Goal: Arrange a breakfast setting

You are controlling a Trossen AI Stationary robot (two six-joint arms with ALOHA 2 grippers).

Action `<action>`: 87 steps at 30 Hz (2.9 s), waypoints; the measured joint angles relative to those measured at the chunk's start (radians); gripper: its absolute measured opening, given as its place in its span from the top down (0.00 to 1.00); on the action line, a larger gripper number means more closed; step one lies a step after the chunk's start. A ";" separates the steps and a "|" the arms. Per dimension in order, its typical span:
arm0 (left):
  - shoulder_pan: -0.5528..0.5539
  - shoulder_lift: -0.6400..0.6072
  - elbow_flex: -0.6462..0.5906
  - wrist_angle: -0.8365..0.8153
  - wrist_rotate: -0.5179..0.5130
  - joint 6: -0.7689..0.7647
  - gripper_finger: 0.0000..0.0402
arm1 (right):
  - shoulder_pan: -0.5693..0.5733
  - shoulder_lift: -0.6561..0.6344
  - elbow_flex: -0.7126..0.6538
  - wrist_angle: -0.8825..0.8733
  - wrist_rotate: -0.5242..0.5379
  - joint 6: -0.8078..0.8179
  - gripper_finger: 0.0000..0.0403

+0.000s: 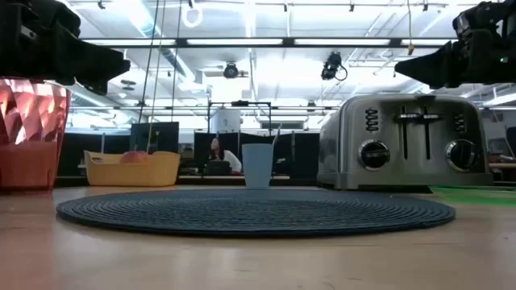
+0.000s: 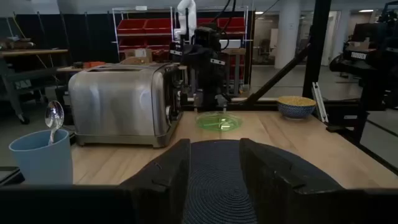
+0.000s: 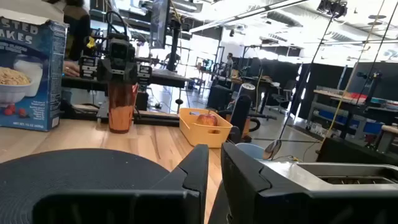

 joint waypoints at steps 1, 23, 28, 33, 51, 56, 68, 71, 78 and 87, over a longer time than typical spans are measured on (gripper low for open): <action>0.000 0.000 0.000 0.000 0.000 0.000 0.64 | 0.000 0.000 0.000 0.000 0.000 0.000 0.86; 0.000 0.000 0.000 0.000 0.000 0.000 0.64 | 0.000 0.000 0.000 0.000 0.000 0.000 0.86; 0.000 0.000 0.000 0.000 0.000 0.000 0.64 | 0.000 0.000 0.000 0.000 0.000 0.000 0.86; 0.000 0.000 0.000 0.000 0.000 0.000 0.64 | 0.000 0.000 0.000 0.000 0.000 0.000 0.86; 0.000 0.000 0.000 0.000 0.000 0.000 0.64 | 0.000 0.000 0.000 0.000 0.000 0.000 0.86; 0.000 0.000 0.000 0.000 0.000 0.000 0.64 | 0.000 0.000 0.000 0.000 0.000 0.000 0.86; 0.000 0.000 0.000 0.025 0.000 -0.025 0.64 | 0.000 0.000 0.000 0.000 0.000 0.000 0.86; 0.000 0.000 0.000 0.034 0.000 -0.074 0.64 | 0.000 0.000 0.000 0.000 0.000 0.000 0.86; 0.000 0.000 0.000 0.035 -0.040 -0.202 0.64 | 0.000 0.000 0.000 0.000 0.000 0.000 0.86; 0.000 0.003 0.013 0.050 -0.067 -0.210 0.64 | 0.000 0.000 0.000 0.000 0.000 0.000 0.86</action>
